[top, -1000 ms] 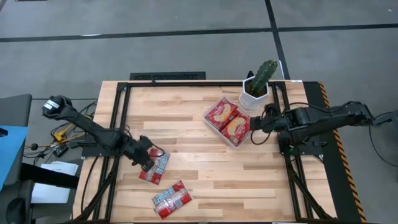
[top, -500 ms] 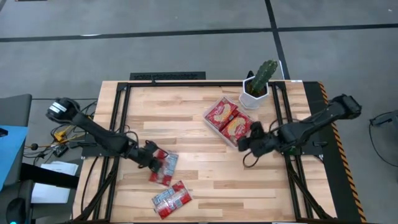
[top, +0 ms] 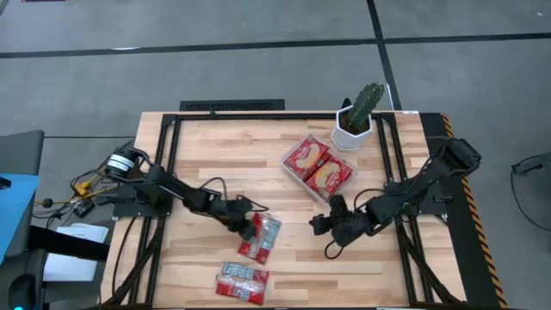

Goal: Sort popcorn bags into baskets
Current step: Put the red popcorn pack into the transparent bin

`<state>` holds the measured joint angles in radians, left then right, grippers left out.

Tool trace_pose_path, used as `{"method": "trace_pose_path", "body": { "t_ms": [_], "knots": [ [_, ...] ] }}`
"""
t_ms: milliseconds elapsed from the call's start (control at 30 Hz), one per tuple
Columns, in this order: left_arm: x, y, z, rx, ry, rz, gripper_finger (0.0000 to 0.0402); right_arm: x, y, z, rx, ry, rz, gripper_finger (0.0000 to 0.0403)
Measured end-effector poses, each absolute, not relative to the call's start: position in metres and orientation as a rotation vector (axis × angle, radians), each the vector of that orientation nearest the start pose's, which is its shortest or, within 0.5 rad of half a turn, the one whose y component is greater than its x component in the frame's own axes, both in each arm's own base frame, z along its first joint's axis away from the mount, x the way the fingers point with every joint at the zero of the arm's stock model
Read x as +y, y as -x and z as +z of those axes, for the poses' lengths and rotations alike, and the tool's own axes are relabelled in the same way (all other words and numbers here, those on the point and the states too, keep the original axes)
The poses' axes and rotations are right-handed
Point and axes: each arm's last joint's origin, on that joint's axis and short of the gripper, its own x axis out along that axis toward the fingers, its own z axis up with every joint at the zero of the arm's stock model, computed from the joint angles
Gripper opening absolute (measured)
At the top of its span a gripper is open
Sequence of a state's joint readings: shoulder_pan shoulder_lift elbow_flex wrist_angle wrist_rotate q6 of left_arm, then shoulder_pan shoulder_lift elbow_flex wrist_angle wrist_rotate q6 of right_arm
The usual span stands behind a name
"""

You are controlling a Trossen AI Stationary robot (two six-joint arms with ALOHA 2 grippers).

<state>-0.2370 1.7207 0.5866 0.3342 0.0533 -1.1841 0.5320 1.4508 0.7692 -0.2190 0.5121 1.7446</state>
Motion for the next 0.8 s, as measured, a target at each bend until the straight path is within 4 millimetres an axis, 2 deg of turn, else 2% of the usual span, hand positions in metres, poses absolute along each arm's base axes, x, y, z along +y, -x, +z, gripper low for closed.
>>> {"method": "trace_pose_path", "body": {
  "t_ms": [167,333,633,800],
  "knots": [
    [-0.060,-0.304,0.101,0.831,0.968,0.210,0.0000,0.138,-0.258,0.169,0.543,-1.254,-0.567,0.0212],
    [-0.054,-0.321,0.098,0.836,0.975,0.179,0.0000,0.146,-0.272,0.148,0.528,-1.330,-0.558,0.0218],
    [-0.050,-0.330,0.101,0.817,0.968,0.165,0.0000,0.141,-0.295,0.118,0.504,-1.348,-0.615,0.0220],
    [-0.050,-0.330,0.101,0.814,0.967,0.171,0.0000,0.138,-0.318,0.112,0.504,-1.329,-0.630,0.0219]
  ]
}}
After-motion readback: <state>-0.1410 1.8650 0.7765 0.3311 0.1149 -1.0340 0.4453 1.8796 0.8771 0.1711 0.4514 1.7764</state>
